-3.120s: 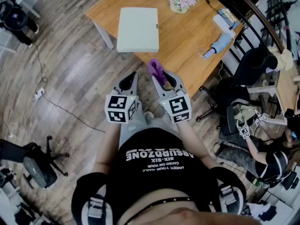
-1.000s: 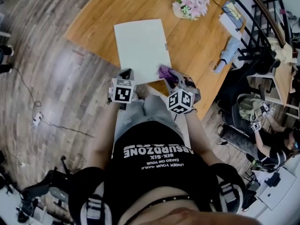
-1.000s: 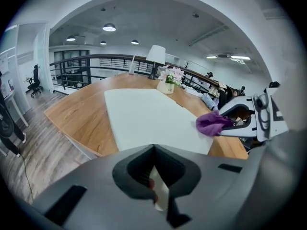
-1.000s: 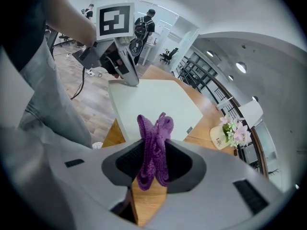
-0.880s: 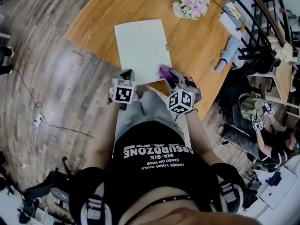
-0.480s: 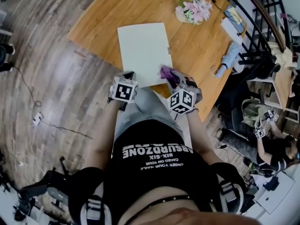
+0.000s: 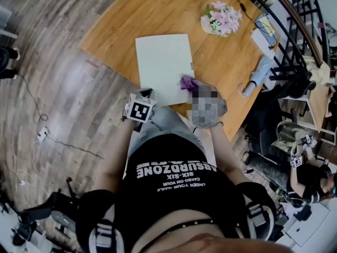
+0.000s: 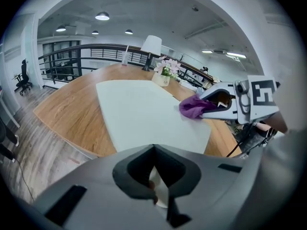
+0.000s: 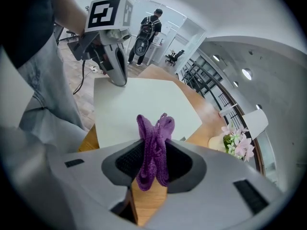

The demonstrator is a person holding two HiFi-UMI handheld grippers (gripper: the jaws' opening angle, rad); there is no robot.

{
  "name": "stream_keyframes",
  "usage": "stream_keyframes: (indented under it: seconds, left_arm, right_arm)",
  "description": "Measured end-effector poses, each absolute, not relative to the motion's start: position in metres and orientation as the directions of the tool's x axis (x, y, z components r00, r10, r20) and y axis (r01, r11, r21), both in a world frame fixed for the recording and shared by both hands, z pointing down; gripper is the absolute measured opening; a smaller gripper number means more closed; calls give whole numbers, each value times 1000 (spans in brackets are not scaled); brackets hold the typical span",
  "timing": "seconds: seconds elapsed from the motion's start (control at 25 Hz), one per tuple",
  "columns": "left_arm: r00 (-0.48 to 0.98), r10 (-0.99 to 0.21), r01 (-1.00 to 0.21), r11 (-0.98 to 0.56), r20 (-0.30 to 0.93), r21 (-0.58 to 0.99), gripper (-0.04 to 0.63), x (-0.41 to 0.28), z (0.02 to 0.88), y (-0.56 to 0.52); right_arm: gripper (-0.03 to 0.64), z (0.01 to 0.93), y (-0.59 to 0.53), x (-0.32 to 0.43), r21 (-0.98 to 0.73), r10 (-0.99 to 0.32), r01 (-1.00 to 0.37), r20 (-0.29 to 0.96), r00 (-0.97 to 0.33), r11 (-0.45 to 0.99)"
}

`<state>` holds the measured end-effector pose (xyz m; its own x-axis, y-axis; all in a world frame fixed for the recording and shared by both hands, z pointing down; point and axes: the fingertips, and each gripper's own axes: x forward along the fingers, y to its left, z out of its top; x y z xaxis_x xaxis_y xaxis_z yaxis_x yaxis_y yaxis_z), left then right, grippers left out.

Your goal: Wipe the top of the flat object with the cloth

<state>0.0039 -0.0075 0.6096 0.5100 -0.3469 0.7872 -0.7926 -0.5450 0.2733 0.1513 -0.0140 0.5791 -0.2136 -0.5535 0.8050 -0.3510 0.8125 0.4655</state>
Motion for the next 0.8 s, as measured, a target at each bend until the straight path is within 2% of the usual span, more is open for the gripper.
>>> stream_keyframes:
  seconds: [0.8]
  left_arm:
    - [551,-217,-740,-573,806,352,15,6,615,-10]
  right_arm:
    - [137,579,-76,148,532,-606,-310,760,-236,788]
